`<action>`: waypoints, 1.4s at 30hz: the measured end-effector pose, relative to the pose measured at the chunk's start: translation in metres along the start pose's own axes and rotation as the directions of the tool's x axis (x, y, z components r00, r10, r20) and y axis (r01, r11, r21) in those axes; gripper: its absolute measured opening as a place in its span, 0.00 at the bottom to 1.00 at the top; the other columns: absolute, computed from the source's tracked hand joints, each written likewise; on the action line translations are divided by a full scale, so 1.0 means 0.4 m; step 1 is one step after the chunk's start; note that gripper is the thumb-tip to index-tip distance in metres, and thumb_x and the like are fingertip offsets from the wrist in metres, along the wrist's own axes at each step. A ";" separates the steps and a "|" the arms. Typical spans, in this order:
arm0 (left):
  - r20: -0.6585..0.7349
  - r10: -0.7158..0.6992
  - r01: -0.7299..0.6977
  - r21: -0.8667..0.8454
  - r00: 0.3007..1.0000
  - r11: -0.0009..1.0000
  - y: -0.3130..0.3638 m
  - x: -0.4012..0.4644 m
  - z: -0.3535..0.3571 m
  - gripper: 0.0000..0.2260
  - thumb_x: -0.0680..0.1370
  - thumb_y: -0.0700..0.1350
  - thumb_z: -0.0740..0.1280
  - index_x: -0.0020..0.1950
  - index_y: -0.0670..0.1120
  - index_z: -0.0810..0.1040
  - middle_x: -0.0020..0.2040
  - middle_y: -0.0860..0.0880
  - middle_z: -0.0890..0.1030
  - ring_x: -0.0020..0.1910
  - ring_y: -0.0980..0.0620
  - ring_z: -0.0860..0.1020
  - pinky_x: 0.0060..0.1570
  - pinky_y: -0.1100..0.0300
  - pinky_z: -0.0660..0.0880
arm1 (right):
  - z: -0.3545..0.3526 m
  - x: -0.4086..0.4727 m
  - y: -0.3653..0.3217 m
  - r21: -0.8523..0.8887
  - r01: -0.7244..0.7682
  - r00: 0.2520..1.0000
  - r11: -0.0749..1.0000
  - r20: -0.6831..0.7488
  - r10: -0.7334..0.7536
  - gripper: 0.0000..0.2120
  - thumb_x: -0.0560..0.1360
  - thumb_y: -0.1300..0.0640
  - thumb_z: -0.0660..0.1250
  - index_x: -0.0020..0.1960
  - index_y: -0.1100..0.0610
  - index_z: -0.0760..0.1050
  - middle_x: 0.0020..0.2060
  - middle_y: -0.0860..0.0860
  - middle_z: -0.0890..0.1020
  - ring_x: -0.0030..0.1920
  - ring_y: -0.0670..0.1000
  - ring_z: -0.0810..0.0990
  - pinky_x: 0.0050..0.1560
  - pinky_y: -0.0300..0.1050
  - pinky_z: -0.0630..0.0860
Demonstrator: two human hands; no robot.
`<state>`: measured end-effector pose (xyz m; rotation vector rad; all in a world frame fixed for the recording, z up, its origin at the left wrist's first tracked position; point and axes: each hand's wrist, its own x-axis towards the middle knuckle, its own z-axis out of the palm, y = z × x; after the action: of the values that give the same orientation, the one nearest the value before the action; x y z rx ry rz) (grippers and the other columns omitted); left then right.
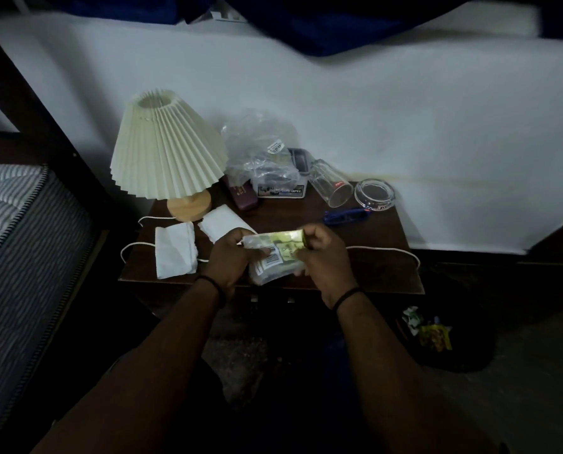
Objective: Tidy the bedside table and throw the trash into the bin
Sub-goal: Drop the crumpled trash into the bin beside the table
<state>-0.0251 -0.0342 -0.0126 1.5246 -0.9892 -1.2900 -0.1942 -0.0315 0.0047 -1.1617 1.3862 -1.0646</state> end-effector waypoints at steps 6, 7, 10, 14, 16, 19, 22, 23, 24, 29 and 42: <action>0.294 -0.261 0.351 -0.315 0.919 0.882 0.060 -0.062 0.006 0.15 0.81 0.54 0.60 0.52 0.44 0.81 0.49 0.40 0.83 0.44 0.42 0.82 0.40 0.49 0.81 | -0.024 -0.033 -0.011 -0.014 0.174 0.972 0.985 -0.158 -0.174 0.25 0.65 0.78 0.59 0.32 0.48 0.81 0.37 0.47 0.84 0.39 0.44 0.82 0.43 0.40 0.77; 0.316 -0.259 0.352 -0.286 0.913 0.891 0.069 -0.072 0.010 0.18 0.80 0.57 0.61 0.51 0.43 0.81 0.49 0.39 0.84 0.43 0.43 0.83 0.40 0.49 0.81 | -0.030 -0.039 -0.010 -0.038 0.195 0.963 0.980 -0.181 -0.199 0.26 0.64 0.77 0.59 0.30 0.47 0.81 0.38 0.47 0.84 0.43 0.46 0.82 0.48 0.42 0.77; 0.200 -0.169 0.199 -0.144 0.965 0.969 0.079 -0.099 0.045 0.12 0.75 0.45 0.72 0.52 0.39 0.77 0.47 0.38 0.81 0.40 0.45 0.82 0.38 0.50 0.81 | -0.048 -0.071 -0.029 -0.084 0.215 0.953 0.973 -0.199 -0.228 0.24 0.64 0.75 0.59 0.31 0.48 0.82 0.38 0.46 0.85 0.44 0.48 0.83 0.51 0.45 0.79; -0.036 0.113 -0.106 0.164 0.993 0.981 0.114 -0.117 0.108 0.08 0.69 0.36 0.77 0.43 0.41 0.79 0.40 0.42 0.82 0.39 0.48 0.79 0.41 0.55 0.78 | -0.100 -0.099 -0.113 -0.035 0.081 0.991 0.996 -0.103 -0.085 0.13 0.72 0.65 0.63 0.41 0.54 0.84 0.41 0.48 0.86 0.45 0.48 0.83 0.47 0.48 0.80; -0.044 0.198 -0.188 0.171 0.979 0.967 0.150 -0.127 0.150 0.09 0.69 0.35 0.76 0.39 0.44 0.77 0.38 0.47 0.80 0.36 0.54 0.77 0.36 0.63 0.75 | -0.152 -0.093 -0.155 0.006 -0.014 0.999 1.000 -0.031 0.015 0.08 0.73 0.61 0.69 0.50 0.53 0.82 0.49 0.50 0.83 0.50 0.50 0.82 0.47 0.49 0.82; -0.087 0.306 -0.278 0.243 0.948 0.929 0.212 -0.143 0.228 0.08 0.69 0.37 0.76 0.42 0.45 0.79 0.41 0.47 0.81 0.36 0.55 0.76 0.35 0.69 0.72 | -0.237 -0.079 -0.192 -0.023 -0.080 0.994 0.997 -0.077 0.078 0.15 0.69 0.63 0.74 0.54 0.55 0.77 0.54 0.55 0.79 0.50 0.55 0.83 0.46 0.55 0.83; -0.091 0.384 -0.338 0.323 0.919 0.884 0.252 -0.153 0.328 0.08 0.70 0.42 0.75 0.46 0.42 0.82 0.46 0.44 0.84 0.44 0.46 0.80 0.44 0.58 0.75 | -0.316 -0.075 -0.214 -0.207 -0.046 0.982 0.977 -0.187 0.007 0.12 0.68 0.65 0.73 0.51 0.60 0.80 0.48 0.59 0.83 0.41 0.59 0.85 0.40 0.58 0.83; -0.043 0.411 -0.372 0.349 0.911 0.860 0.262 -0.164 0.363 0.10 0.71 0.46 0.73 0.48 0.42 0.82 0.47 0.42 0.84 0.46 0.44 0.81 0.47 0.56 0.76 | -0.346 -0.076 -0.222 -0.288 -0.035 0.973 0.957 -0.228 -0.033 0.12 0.67 0.64 0.73 0.51 0.60 0.81 0.47 0.58 0.84 0.39 0.58 0.85 0.39 0.57 0.84; 0.020 0.423 -0.403 0.350 0.906 0.846 0.267 -0.176 0.400 0.12 0.73 0.49 0.69 0.49 0.41 0.82 0.48 0.41 0.84 0.49 0.43 0.81 0.49 0.54 0.76 | -0.378 -0.077 -0.230 -0.331 -0.036 0.962 0.943 -0.267 -0.057 0.11 0.67 0.64 0.72 0.49 0.59 0.82 0.45 0.57 0.85 0.39 0.58 0.86 0.38 0.56 0.84; 0.341 0.197 -0.270 0.181 0.919 0.946 0.261 -0.225 0.554 0.15 0.82 0.46 0.59 0.56 0.38 0.80 0.55 0.38 0.82 0.55 0.45 0.78 0.62 0.49 0.74 | -0.529 -0.082 -0.244 0.041 -0.138 0.959 0.990 -0.246 0.144 0.10 0.72 0.56 0.70 0.42 0.64 0.76 0.41 0.63 0.80 0.38 0.62 0.85 0.40 0.56 0.84; 0.364 0.170 -0.327 0.430 0.916 0.842 0.125 -0.049 0.689 0.13 0.73 0.50 0.62 0.44 0.45 0.83 0.46 0.42 0.85 0.45 0.44 0.82 0.49 0.54 0.76 | -0.751 -0.086 0.162 -0.594 -0.166 0.879 0.787 -0.452 -0.155 0.13 0.75 0.56 0.66 0.56 0.59 0.69 0.46 0.62 0.81 0.49 0.66 0.79 0.43 0.51 0.71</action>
<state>-0.3023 -0.0655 0.0209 1.5002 -1.7699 -1.1638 -0.4980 0.0201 -0.0188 -1.4025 2.2602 -0.9478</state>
